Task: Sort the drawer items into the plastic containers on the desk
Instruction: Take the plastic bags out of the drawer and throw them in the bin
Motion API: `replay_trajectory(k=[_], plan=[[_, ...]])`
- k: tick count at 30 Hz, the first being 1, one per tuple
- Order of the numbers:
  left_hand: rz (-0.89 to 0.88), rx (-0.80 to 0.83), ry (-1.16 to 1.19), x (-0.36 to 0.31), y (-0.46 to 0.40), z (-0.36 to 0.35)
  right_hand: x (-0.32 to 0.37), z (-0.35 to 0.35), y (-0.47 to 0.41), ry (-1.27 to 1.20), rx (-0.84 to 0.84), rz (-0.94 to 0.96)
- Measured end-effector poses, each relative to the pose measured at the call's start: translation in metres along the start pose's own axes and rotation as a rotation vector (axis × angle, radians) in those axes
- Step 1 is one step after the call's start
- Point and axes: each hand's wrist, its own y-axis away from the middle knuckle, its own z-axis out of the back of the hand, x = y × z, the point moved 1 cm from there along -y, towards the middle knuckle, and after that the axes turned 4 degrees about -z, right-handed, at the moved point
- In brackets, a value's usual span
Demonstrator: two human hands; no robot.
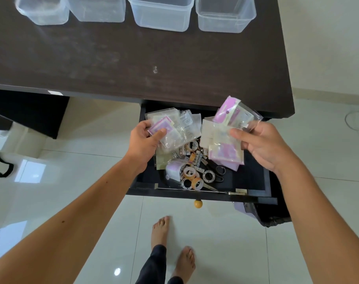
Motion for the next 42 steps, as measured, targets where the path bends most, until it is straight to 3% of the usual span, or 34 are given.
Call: replay_trajectory(k=[3, 8, 14, 20, 23, 26, 28, 32, 42], plan=[[0.011, 0.057, -0.012, 0.002, 0.003, -0.009, 0.001, -0.026, -0.012, 0.002, -0.030, -0.002], [-0.007, 0.128, -0.008, -0.004, 0.005, -0.013, -0.006, -0.064, -0.031, 0.225, -0.178, 0.029], [0.067, 0.242, 0.170, -0.020, 0.008, -0.004, -0.011, -0.097, -0.039, 0.411, -0.298, 0.105], [0.007, 0.177, 0.075, -0.007, 0.003, 0.017, -0.014, -0.112, -0.046, 0.454, -0.184, 0.109], [0.035, 0.119, 0.130, -0.006, 0.002, 0.025, -0.016, -0.111, -0.044, 0.354, -0.083, 0.084], [0.024, 0.076, 0.163, -0.010, -0.001, 0.036, -0.021, -0.100, -0.039, 0.264, -0.164, 0.048], [0.002, 0.056, 0.171, -0.013, -0.004, 0.045, -0.030, -0.091, -0.035, 0.345, -0.222, -0.025], [-0.008, 0.066, 0.169, -0.019, -0.004, 0.050, -0.058, -0.092, -0.025, 0.627, -0.127, -0.142], [0.020, 0.104, 0.168, -0.014, -0.003, 0.049, -0.071, -0.093, -0.016, 0.608, -0.134, 0.079]])
